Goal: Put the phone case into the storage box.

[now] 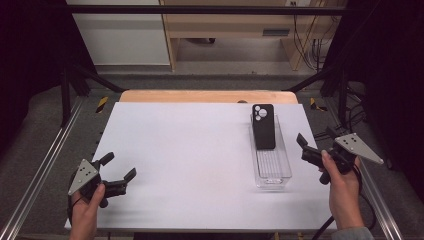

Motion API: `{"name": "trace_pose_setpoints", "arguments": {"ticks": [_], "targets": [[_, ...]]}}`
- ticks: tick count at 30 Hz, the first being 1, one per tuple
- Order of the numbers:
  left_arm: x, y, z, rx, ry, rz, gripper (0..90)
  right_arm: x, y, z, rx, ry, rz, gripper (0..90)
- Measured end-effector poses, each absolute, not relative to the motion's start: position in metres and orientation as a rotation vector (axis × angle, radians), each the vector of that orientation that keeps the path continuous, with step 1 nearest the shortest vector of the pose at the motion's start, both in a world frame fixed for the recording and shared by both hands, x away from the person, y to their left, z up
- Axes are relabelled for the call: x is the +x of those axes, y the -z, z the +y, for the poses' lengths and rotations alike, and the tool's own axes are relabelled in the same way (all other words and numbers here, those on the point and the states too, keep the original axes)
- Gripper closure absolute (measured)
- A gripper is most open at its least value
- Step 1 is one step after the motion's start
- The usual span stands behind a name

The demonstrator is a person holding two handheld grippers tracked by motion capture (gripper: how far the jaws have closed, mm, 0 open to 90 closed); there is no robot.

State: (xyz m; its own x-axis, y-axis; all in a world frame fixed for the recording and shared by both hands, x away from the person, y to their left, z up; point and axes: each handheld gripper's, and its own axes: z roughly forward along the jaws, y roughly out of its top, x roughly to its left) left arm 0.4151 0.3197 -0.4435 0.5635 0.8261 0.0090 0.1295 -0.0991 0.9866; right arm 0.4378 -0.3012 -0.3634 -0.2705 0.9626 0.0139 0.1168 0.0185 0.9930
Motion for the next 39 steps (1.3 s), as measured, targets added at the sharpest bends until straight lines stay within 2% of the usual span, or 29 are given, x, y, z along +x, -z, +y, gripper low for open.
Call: {"name": "trace_pose_setpoints", "arguments": {"ticks": [39], "targets": [[0.408, 0.443, 0.318, 1.584, -0.683, 0.815, 2.3, 0.421, 0.39, -0.31, 1.134, -1.353, 1.512, 4.7]]}}
